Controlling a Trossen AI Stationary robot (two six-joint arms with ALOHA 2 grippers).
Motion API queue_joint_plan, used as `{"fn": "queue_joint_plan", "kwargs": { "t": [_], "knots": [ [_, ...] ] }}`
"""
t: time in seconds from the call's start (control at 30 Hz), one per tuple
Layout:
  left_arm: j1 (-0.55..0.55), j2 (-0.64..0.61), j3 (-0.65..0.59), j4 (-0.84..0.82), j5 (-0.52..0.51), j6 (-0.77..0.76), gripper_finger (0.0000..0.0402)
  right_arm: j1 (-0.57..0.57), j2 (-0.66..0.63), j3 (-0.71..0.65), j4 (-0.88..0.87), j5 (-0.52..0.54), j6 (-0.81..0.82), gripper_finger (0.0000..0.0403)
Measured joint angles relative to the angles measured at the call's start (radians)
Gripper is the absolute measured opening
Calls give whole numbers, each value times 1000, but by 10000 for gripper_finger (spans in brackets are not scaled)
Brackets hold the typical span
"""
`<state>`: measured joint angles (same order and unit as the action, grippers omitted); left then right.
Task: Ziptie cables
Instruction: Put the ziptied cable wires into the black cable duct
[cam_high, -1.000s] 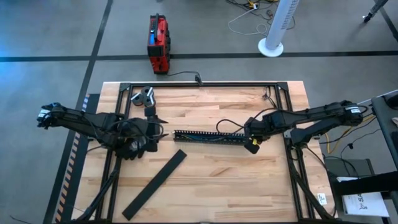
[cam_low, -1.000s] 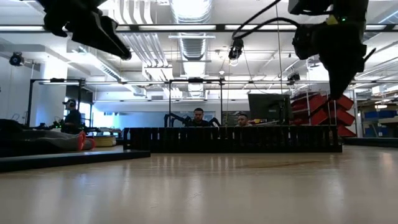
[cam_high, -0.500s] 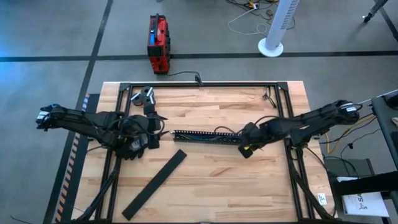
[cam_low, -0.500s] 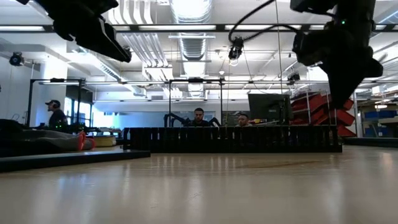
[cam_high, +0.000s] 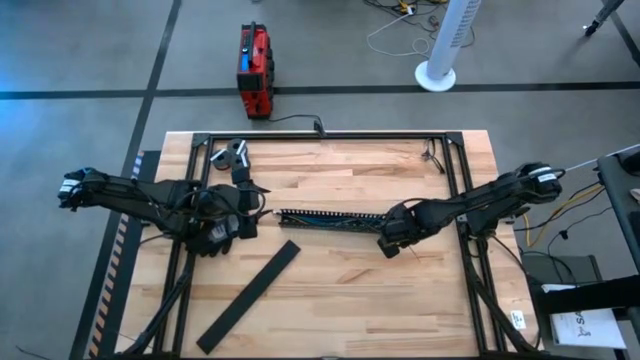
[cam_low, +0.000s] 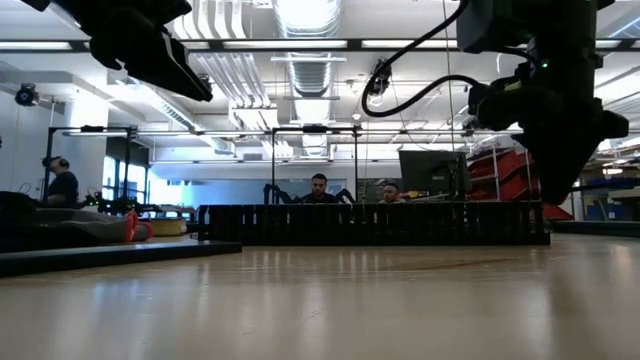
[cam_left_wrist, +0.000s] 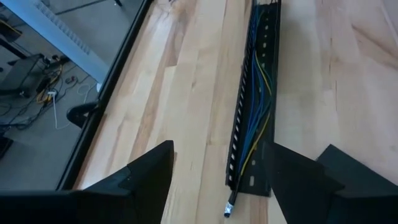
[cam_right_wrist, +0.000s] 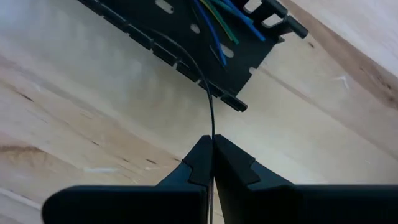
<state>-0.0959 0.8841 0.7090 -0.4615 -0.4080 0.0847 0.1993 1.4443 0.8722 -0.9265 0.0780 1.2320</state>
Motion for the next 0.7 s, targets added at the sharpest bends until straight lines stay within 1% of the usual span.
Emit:
{"fn": "queue_joint_plan", "kwargs": {
  "t": [0.4,0.7],
  "knots": [
    [0,0,-1,7,0,8,208,-5,-18,0,-9,1,22,0],
    [0,0,-1,15,0,8,203,-47,-15,-13,-6,3,33,0]
  ]
}}
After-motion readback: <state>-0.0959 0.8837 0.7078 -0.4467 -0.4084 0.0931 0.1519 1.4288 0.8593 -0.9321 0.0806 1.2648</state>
